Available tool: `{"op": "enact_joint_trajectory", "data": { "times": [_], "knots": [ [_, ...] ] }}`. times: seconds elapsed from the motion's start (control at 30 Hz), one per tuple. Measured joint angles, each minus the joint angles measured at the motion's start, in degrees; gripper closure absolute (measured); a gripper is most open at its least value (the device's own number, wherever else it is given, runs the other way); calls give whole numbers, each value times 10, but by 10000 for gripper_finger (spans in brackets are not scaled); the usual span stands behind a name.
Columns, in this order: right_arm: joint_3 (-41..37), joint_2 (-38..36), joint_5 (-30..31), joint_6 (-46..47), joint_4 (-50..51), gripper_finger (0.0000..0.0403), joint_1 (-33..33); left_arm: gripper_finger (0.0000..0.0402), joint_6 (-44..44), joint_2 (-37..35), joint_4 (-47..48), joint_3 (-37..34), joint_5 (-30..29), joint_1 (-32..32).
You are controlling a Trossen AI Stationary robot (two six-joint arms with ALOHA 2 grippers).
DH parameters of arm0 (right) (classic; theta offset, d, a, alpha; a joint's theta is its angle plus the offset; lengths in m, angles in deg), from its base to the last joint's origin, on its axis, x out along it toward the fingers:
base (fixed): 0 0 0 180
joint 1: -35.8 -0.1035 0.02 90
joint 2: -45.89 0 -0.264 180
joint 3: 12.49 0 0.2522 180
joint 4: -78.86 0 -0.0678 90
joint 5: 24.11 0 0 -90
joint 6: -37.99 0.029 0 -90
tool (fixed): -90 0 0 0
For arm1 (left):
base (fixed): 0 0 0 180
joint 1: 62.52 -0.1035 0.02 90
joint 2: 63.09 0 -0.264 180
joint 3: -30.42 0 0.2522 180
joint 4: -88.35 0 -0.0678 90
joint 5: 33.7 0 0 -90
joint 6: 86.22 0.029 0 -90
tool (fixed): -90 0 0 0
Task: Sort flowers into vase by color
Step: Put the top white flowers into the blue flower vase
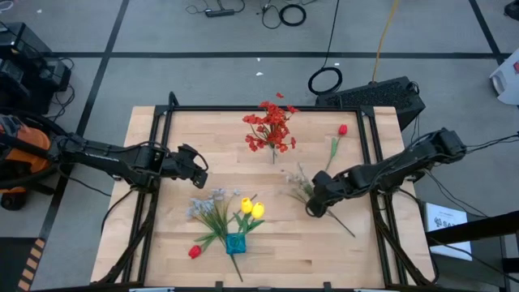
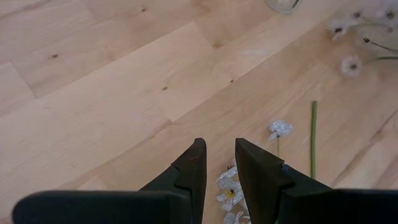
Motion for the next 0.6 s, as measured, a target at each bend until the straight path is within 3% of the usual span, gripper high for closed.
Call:
{"op": "enact_joint_trajectory", "data": {
  "times": [0.27, 0.47, 0.6],
  "knots": [
    [0, -39, -2, 0, 32, 275, 0, 311, 0, 0, 0, 0, 0, 0],
    [0, -40, -91, -25, 68, 242, -23, 311, 0, 0, 0, 0, 0, 0],
    [0, -20, -104, -54, 65, 231, -56, 311, 0, 0, 0, 0, 0, 0]
  ]
}}
